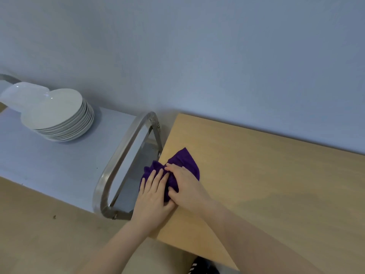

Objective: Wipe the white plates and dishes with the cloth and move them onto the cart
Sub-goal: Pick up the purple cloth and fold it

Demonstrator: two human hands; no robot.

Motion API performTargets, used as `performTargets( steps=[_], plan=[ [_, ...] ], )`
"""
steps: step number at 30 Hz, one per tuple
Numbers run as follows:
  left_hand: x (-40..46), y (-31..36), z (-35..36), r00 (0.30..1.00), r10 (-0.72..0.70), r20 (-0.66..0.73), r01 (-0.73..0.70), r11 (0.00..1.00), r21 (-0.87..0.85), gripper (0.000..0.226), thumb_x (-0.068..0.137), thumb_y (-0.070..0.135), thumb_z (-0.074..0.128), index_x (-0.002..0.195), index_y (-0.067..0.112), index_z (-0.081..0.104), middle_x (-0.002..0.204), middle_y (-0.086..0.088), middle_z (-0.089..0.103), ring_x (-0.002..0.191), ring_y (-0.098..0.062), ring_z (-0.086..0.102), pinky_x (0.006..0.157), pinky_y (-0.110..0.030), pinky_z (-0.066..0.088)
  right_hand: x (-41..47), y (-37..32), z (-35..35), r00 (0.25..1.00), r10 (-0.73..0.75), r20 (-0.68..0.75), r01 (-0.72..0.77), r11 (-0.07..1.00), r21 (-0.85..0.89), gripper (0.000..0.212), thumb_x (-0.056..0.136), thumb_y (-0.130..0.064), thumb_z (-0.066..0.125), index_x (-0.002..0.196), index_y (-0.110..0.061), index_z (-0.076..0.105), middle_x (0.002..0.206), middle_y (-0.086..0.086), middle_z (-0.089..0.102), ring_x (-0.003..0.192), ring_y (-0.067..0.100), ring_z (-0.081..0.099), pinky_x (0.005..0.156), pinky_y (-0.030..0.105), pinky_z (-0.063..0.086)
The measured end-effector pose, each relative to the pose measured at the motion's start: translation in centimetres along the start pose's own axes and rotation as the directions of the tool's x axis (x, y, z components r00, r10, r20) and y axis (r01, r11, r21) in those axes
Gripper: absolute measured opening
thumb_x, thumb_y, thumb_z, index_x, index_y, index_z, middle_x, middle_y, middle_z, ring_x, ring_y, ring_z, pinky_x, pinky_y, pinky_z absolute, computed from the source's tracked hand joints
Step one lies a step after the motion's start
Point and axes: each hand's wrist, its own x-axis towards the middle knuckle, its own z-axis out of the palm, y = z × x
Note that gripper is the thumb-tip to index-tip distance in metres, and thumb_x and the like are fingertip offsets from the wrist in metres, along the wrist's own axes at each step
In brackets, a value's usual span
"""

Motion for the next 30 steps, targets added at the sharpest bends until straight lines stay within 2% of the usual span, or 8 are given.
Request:
performTargets(
  steps=[2, 6, 12, 16, 22, 26, 30],
  plan=[
    [-1.9, 0.2, 0.0, 1.000, -0.023, -0.008, 0.023, 1.000, -0.002, 0.066, 0.091, 0.047, 0.046, 0.148, 0.021, 0.027, 0.156, 0.004, 0.021, 0.146, -0.012, 0.005, 0.118, -0.034, -0.004, -1.6, -0.6, 0.6, 1.000, -0.018, 0.006, 0.018, 1.000, -0.015, 0.061, 0.084, -0.030, 0.058, 0.139, -0.037, 0.031, 0.147, -0.017, 0.035, 0.137, -0.001, 0.026, 0.110, 0.017, 0.008],
    [-4.8, 0.9, -0.2, 0.998, -0.059, 0.006, 0.059, 0.997, 0.048, 0.062, 0.092, 0.047, 0.039, 0.148, 0.024, 0.026, 0.157, 0.009, 0.018, 0.146, -0.010, 0.002, 0.116, -0.032, -0.010, -4.5, -1.7, 1.5, 0.999, -0.029, 0.028, 0.030, 0.999, -0.036, 0.060, 0.088, -0.030, 0.055, 0.143, -0.032, 0.030, 0.151, -0.014, 0.031, 0.139, 0.001, 0.023, 0.112, 0.019, 0.007],
    [-7.2, 1.6, -1.0, 0.997, -0.052, 0.057, 0.043, 0.989, 0.142, 0.060, 0.093, 0.042, 0.040, 0.148, 0.024, 0.026, 0.158, 0.007, 0.017, 0.147, -0.011, 0.004, 0.119, -0.039, -0.003, -7.8, -3.4, 2.5, 0.999, 0.035, -0.008, -0.036, 0.993, -0.115, 0.052, 0.095, -0.030, 0.049, 0.145, -0.026, 0.032, 0.155, -0.007, 0.025, 0.142, 0.007, 0.021, 0.116, 0.026, 0.010],
    [-8.1, 1.7, -1.1, 0.996, -0.050, 0.075, 0.037, 0.985, 0.166, 0.061, 0.093, 0.044, 0.040, 0.149, 0.025, 0.024, 0.158, 0.005, 0.017, 0.147, -0.014, 0.007, 0.119, -0.040, 0.001, -9.2, -3.6, 2.3, 0.999, 0.040, -0.017, -0.042, 0.989, -0.141, 0.053, 0.096, -0.032, 0.047, 0.146, -0.022, 0.032, 0.156, -0.004, 0.023, 0.143, 0.009, 0.020, 0.113, 0.023, 0.009],
    [-10.2, 1.0, -0.5, 0.992, 0.020, 0.123, -0.051, 0.967, 0.251, 0.067, 0.093, 0.046, 0.041, 0.151, 0.026, 0.015, 0.159, 0.002, 0.014, 0.147, -0.016, 0.005, 0.118, -0.041, -0.001, -12.2, -3.4, 2.4, 0.998, 0.061, 0.013, -0.058, 0.984, -0.170, 0.059, 0.094, -0.039, 0.050, 0.147, -0.023, 0.030, 0.157, -0.005, 0.020, 0.143, 0.007, 0.016, 0.112, 0.022, 0.010],
    [-11.1, -0.2, -0.6, 0.980, 0.107, 0.170, -0.156, 0.940, 0.303, 0.072, 0.094, 0.046, 0.042, 0.152, 0.022, 0.007, 0.160, -0.002, 0.008, 0.147, -0.020, 0.002, 0.118, -0.042, -0.001, -12.9, -4.5, 3.3, 0.992, 0.123, 0.011, -0.120, 0.981, -0.149, 0.063, 0.091, -0.035, 0.057, 0.147, -0.023, 0.029, 0.157, -0.006, 0.018, 0.144, 0.008, 0.015, 0.116, 0.025, 0.014],
    [-11.2, -1.5, -1.6, 0.967, 0.158, 0.198, -0.216, 0.923, 0.318, 0.063, 0.096, 0.032, 0.046, 0.150, 0.020, 0.016, 0.159, -0.004, 0.011, 0.147, -0.021, 0.006, 0.118, -0.041, 0.005, -13.2, -6.7, 5.2, 0.980, 0.200, -0.020, -0.200, 0.970, -0.135, 0.063, 0.090, -0.024, 0.062, 0.145, -0.023, 0.033, 0.156, -0.007, 0.022, 0.143, 0.010, 0.019, 0.116, 0.027, 0.017]
  ],
)
